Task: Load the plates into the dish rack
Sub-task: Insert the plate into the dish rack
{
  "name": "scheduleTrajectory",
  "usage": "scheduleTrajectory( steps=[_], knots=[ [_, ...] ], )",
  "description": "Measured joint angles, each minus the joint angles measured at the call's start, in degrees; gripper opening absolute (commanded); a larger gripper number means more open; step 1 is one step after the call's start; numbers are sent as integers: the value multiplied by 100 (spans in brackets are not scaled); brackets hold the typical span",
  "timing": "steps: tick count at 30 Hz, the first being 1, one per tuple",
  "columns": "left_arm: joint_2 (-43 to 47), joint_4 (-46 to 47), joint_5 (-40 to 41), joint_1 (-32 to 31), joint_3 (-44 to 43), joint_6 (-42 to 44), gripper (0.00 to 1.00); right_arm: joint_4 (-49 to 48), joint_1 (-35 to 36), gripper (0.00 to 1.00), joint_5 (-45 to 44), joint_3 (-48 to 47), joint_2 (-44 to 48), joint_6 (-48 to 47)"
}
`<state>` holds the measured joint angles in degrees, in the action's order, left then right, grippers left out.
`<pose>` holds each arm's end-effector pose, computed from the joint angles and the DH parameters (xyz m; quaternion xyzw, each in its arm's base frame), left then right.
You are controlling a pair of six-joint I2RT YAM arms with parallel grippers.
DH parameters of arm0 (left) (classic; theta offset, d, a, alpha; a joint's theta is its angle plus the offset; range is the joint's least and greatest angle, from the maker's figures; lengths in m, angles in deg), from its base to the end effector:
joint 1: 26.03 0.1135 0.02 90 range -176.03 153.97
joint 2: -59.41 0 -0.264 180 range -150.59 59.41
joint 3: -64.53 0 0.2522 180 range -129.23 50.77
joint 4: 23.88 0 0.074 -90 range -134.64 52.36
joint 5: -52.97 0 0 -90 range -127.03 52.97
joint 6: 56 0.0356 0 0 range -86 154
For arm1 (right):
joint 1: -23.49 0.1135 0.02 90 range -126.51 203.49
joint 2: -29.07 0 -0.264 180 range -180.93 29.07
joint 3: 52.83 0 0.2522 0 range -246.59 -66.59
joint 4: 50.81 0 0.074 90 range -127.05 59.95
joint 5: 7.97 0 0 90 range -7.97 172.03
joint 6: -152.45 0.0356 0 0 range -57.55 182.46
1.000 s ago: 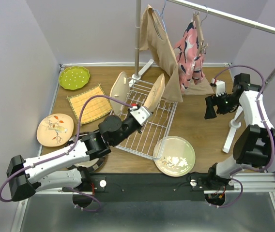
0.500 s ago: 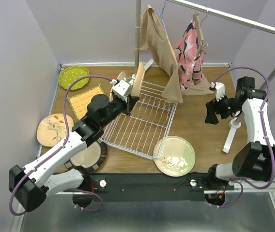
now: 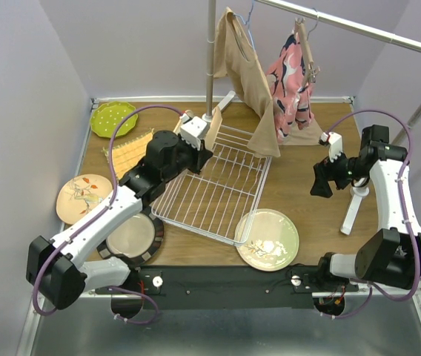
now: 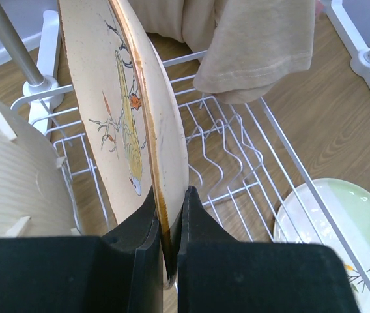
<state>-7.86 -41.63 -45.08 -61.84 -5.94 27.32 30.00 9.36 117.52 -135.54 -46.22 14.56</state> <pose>0.2205 -0.1653 0.3436 0.2400 0.7528 -0.2729 0.5488 0.2305 -0.0367 0.3027 -0.3158 0.8890 0.1876 0.2733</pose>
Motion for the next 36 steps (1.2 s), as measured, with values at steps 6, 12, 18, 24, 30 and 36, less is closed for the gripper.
scheduleTrajectory(
  steps=[6,12,18,24,30,36],
  knots=[
    [-297,-155,-22,66,-247,122,0,-2,0,95,26,90,33,44],
    [-566,-243,-114,280,-365,216,0,-4,0,95,28,116,63,50],
    [-765,-304,-337,535,-470,284,0,-2,0,95,44,190,74,57],
    [-1023,-417,-566,695,-662,358,0,-7,0,95,48,199,74,59],
    [-1246,-529,-697,765,-758,365,0,-7,0,95,55,199,74,92],
    [-1423,-551,-719,817,-758,339,0,-9,0,95,59,221,74,94]
  ],
)
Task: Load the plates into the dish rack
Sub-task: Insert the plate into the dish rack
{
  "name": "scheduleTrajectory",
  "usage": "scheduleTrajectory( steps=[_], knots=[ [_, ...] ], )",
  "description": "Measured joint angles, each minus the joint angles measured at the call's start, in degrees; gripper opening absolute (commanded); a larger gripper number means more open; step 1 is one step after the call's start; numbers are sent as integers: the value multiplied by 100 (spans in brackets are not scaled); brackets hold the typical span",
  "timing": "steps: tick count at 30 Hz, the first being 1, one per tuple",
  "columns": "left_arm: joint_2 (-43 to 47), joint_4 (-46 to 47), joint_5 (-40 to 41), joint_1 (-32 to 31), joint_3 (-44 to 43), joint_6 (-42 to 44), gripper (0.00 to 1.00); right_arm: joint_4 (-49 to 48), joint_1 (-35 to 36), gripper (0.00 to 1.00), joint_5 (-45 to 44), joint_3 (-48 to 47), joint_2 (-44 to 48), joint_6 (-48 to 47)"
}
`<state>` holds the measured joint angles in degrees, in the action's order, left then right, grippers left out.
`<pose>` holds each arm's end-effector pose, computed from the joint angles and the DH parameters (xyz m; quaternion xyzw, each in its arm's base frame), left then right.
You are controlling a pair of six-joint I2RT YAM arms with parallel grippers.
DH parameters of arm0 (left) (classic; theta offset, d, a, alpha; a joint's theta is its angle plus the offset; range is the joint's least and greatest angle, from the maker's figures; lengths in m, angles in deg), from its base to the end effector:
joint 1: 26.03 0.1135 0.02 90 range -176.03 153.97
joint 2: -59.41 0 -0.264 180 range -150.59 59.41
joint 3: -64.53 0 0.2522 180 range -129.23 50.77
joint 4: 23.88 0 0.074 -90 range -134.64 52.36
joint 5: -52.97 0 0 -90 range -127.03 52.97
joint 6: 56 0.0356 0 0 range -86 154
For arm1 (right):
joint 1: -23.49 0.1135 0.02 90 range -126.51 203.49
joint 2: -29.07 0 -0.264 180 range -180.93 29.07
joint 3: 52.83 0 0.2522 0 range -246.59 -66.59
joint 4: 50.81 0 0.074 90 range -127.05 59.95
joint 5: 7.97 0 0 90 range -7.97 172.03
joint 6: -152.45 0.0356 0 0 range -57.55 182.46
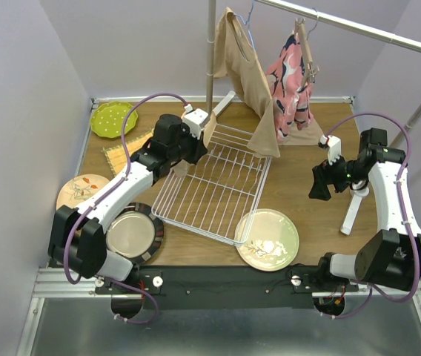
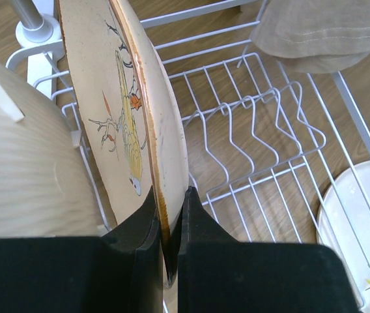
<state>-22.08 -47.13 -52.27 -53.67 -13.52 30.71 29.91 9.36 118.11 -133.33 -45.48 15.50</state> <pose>0.2875 -0.1611 0.3108 0.2460 0.8101 -0.2475 0.4712 0.2257 -0.0352 0.2949 -0.3056 0.8925 0.2003 0.2645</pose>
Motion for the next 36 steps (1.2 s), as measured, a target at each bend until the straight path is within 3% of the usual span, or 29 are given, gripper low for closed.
scheduleTrajectory(
  steps=[14,36],
  knots=[
    [-133,11,0,107,-52,-118,0,-20,0,95,9,81,0,39],
    [-76,428,-4,166,201,-380,17,-46,0,95,50,138,0,52]
  ],
)
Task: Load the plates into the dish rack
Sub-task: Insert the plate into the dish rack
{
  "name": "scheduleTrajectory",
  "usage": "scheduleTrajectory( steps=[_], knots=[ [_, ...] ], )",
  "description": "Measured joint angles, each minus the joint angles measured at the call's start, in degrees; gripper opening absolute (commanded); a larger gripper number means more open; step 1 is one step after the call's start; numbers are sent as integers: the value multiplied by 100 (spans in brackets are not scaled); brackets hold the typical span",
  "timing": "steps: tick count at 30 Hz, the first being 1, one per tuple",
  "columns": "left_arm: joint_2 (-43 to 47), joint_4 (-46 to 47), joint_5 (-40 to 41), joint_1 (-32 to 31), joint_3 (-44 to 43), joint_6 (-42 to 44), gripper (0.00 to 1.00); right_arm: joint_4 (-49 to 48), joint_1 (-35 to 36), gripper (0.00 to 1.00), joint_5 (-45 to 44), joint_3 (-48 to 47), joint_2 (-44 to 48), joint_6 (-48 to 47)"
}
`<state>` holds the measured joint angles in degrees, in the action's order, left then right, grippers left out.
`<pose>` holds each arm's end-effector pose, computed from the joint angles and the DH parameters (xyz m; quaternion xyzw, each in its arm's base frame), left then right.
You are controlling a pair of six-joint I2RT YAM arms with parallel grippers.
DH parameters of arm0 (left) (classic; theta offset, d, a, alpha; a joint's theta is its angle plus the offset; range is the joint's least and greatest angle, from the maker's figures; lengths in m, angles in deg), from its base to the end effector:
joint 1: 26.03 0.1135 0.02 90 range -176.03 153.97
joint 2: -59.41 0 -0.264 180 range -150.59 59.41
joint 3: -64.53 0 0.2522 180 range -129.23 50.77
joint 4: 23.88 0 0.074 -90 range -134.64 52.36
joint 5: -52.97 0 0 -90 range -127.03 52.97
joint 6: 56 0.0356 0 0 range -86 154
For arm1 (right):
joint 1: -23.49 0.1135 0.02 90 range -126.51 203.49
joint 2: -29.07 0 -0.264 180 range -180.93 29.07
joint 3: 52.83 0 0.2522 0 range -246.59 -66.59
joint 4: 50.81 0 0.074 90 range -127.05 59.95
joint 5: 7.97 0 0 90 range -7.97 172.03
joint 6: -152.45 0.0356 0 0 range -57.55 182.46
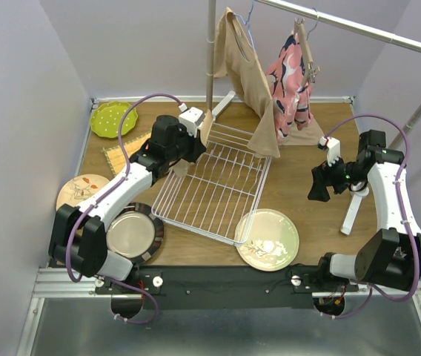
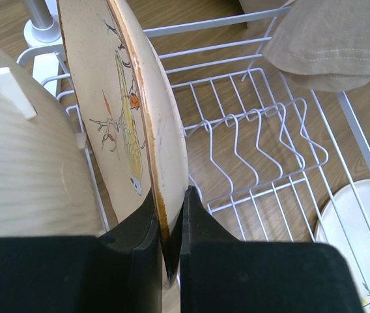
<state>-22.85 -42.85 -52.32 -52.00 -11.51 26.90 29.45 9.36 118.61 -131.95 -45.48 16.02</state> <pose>0.2954 -0.1543 0.3017 0.2075 0.8138 -0.2588 0.4772 0.2248 -0.0347 0.2886 -0.2996 0.8940 0.2093 0.2591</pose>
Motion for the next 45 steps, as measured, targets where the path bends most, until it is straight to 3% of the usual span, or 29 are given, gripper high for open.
scheduleTrajectory(
  steps=[9,45],
  knots=[
    [79,140,11,11,136,46,24,-2,0,95,11,42,0,39],
    [468,748,122,15,990,455,35,-46,0,95,50,55,-2,57]
  ],
)
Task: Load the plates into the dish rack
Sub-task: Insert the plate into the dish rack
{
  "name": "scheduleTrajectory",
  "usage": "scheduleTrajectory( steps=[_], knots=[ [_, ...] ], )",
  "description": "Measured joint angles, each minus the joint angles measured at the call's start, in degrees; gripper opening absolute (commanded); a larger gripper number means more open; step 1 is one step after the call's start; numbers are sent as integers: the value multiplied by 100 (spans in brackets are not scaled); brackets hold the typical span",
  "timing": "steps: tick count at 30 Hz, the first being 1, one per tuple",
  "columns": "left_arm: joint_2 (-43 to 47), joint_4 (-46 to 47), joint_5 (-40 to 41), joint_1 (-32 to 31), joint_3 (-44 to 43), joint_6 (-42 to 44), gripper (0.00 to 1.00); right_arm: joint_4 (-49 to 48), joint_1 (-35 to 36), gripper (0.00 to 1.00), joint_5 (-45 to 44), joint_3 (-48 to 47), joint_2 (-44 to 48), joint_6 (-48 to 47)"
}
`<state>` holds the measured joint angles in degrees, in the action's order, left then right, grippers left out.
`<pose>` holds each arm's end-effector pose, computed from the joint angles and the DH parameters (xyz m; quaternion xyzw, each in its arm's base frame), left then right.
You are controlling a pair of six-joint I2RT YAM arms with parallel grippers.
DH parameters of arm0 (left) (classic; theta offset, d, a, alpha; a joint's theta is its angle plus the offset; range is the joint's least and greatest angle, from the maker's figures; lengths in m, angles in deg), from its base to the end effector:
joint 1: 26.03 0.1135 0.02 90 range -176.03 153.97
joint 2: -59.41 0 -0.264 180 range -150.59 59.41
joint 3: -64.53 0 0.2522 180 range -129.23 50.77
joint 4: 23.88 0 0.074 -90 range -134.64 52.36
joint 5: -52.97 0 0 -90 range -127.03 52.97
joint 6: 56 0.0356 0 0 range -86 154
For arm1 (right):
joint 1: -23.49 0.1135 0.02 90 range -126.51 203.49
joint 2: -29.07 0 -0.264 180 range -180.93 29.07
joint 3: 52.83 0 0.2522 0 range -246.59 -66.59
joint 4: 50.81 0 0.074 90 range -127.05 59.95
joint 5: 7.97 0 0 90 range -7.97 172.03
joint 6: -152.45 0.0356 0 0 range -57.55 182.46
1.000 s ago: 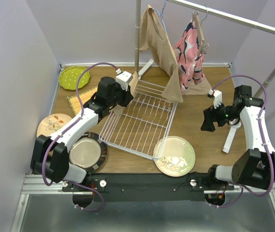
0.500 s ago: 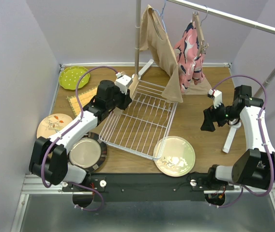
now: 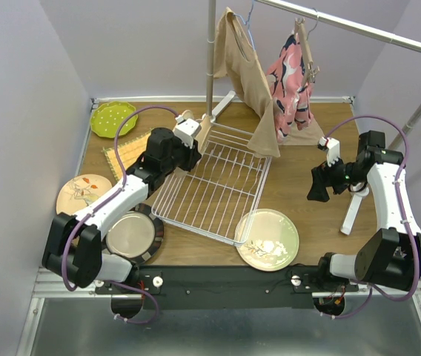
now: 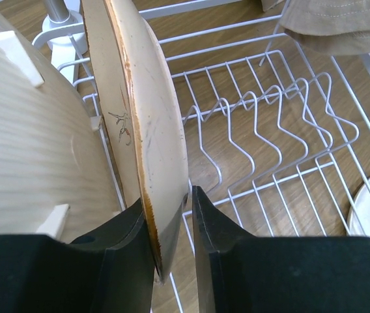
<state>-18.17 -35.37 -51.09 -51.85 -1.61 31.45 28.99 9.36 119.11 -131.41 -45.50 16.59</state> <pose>0.2756 -0.1430 0.2790 0.2331 0.7966 -0.2333 0.5066 0.2249 -0.0345 0.2864 -0.2950 0.8942 0.2146 0.2593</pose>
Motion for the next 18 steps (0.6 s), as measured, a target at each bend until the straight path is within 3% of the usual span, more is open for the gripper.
scheduleTrajectory(
  steps=[18],
  knots=[
    [212,61,229,44,90,59,43,-7,0,95,11,46,0,42]
  ],
)
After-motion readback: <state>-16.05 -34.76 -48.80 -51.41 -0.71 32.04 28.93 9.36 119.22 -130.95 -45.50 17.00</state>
